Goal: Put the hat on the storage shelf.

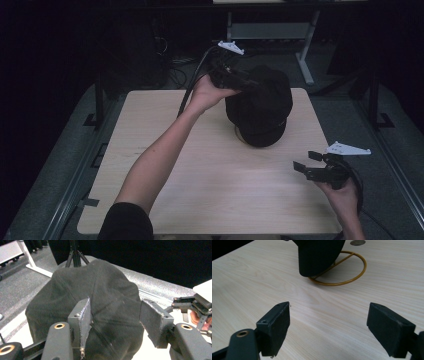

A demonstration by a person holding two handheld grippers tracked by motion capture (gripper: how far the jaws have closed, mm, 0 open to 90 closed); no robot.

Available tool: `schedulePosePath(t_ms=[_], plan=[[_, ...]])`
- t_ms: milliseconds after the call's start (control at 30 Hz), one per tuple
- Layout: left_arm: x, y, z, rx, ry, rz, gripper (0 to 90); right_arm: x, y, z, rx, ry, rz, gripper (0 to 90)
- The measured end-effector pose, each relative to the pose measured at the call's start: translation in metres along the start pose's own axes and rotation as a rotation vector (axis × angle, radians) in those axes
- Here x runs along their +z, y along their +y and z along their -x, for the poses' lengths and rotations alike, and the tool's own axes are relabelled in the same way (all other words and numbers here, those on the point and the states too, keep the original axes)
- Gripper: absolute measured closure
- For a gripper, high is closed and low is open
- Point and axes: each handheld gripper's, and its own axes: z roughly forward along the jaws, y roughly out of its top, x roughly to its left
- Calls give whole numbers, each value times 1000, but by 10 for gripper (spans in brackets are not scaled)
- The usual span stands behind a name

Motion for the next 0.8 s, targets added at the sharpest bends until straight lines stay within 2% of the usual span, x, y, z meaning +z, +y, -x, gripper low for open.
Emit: schedulePosePath(t_ms=[300,433,800], plan=[[-19,-18,4,-20,7,24,396,1,0,-1,-8,-22,2,182],[-28,-28,4,-55,3,50,383,0,0,-1,-5,-23,3,181],[-46,-53,9,-79,13,73,351,2,1,-4,-21,-33,14,178]])
